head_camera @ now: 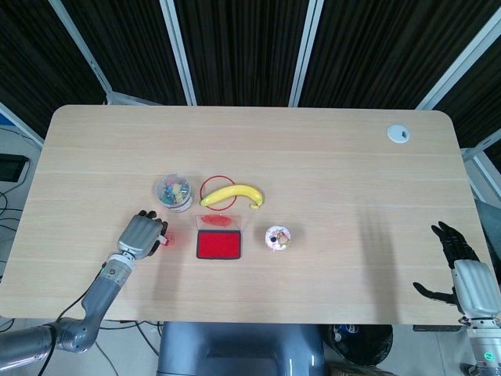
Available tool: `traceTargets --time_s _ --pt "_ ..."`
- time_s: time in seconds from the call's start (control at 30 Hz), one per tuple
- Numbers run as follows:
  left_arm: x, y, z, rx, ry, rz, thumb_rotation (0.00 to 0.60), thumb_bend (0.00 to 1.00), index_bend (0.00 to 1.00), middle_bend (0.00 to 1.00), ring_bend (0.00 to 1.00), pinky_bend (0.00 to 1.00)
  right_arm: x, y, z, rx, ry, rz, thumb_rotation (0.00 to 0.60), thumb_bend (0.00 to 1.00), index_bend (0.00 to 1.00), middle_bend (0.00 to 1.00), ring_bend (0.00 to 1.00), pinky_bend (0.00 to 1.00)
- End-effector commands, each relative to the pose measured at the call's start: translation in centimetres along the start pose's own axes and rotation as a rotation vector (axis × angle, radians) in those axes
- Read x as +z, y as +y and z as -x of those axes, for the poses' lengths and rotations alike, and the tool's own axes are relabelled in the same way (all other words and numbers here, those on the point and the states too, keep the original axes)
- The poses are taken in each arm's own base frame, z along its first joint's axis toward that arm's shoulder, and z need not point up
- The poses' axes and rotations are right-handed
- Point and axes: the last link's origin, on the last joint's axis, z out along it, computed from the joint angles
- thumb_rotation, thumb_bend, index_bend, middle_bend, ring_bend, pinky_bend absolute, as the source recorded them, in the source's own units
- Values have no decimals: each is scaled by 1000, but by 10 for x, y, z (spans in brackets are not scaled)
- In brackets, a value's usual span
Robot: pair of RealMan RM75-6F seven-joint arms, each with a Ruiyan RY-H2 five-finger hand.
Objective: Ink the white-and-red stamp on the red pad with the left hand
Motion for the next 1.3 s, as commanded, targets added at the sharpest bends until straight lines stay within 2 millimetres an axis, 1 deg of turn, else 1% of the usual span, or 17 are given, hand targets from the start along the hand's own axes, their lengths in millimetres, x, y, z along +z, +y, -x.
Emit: traceTargets --time_s 0.03,0.3,0.5,0.7,0.97,1.3 --pt "0 0 0 -2 6 -1 600 459 549 524 351 449 0 0 0 0 0 0 600 141 0 0 0 176" --pt "-3 1 -3 -17 35 -2 600 531 622 604 470 575 0 -1 0 2 -2 -1 600 143 0 0 0 177" --pt "-4 1 -10 -42 79 3 600 555 674 664 540 634 -1 -1 1 4 -4 0 600 143 0 0 0 177" --pt "-6 9 -17 -53 119 28 600 568 718 722 595 685 -1 -1 1 7 -6 0 600 144 0 0 0 177" --pt "-5 37 -30 -42 162 54 600 568 727 736 608 696 0 -1 1 11 -11 3 600 146 0 0 0 177" --pt "6 84 -35 -32 155 50 600 568 728 736 608 696 0 -1 1 15 -13 3 600 148 0 0 0 177"
